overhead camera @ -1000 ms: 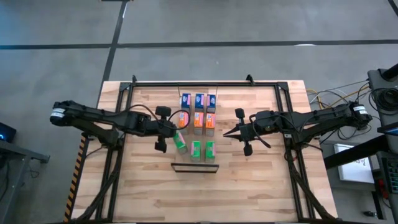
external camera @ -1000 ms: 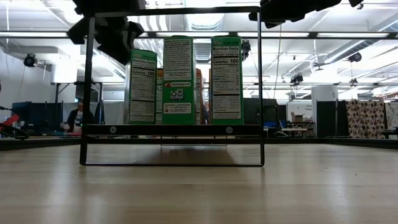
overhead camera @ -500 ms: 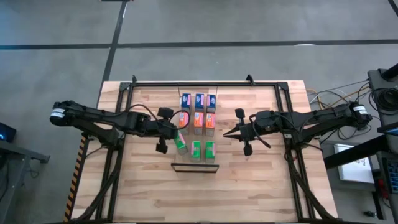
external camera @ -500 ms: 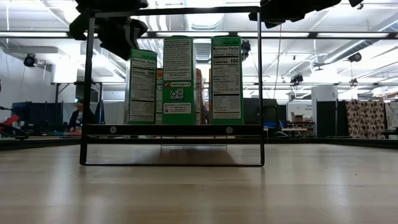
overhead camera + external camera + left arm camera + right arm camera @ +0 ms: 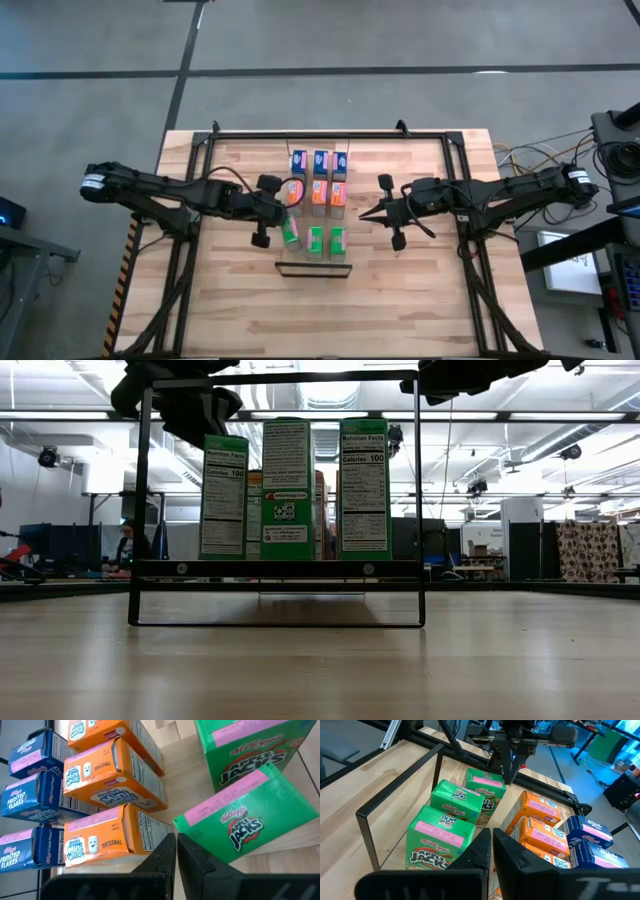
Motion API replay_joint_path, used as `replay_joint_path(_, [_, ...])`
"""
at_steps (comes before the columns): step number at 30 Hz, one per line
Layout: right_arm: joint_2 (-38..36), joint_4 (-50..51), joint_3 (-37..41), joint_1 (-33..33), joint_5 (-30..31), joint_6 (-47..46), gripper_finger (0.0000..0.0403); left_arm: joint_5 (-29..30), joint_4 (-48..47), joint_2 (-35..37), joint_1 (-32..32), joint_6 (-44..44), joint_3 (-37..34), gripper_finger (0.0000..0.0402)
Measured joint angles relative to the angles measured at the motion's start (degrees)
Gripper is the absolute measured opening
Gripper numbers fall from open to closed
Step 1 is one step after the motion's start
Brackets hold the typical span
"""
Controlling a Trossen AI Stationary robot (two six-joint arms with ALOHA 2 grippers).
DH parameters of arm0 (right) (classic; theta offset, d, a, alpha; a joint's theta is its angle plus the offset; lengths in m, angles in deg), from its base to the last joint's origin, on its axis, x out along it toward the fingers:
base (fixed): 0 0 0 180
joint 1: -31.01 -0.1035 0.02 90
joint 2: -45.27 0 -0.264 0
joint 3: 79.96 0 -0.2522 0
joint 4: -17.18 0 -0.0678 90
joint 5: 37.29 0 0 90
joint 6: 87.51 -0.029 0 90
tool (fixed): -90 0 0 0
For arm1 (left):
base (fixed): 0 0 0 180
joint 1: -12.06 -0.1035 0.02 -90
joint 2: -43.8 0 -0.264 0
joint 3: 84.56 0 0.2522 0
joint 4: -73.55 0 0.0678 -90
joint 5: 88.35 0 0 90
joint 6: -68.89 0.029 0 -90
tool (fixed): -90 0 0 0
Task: Stack cereal on shelf
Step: Put the green cereal box on the shelf aligned with the other green cereal boxes
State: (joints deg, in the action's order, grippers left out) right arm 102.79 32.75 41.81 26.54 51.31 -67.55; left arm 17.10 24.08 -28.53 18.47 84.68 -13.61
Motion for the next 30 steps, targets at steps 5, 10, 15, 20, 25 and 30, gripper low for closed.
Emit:
replay_joint_path(5, [0.00, 0.00, 0.00, 0.00, 0.00, -0.02, 0.0009, -1.22, 0.44, 0.00, 0.00, -0.18, 0.00, 0.0000])
replay_joint_path(10, [0.00, 0.02, 0.00, 0.00, 0.01, -0.02, 0.0009, -2.62, 1.87, 0.00, 0.07, -0.13, 0.00, 0.0000])
replay_joint_path(15, [0.00, 0.02, 0.00, 0.00, -0.01, -0.04, 0.0009, -3.24, 2.45, 0.00, 0.15, -0.02, 0.00, 0.0000])
replay_joint_path(20, [0.00, 0.02, 0.00, 0.00, -0.01, -0.04, 0.0009, -4.17, 2.86, 0.00, 0.17, 0.00, 0.00, 0.0000])
replay_joint_path(25, [0.00, 0.02, 0.00, 0.00, -0.01, -0.04, 0.0009, -5.03, 3.09, 0.00, 0.17, 0.00, 0.00, 0.0000])
replay_joint_path(30, [0.00, 0.02, 0.00, 0.00, -0.01, -0.02, 0.0009, -5.64, 3.34, -0.02, 0.17, 0.00, 0.00, 0.0000])
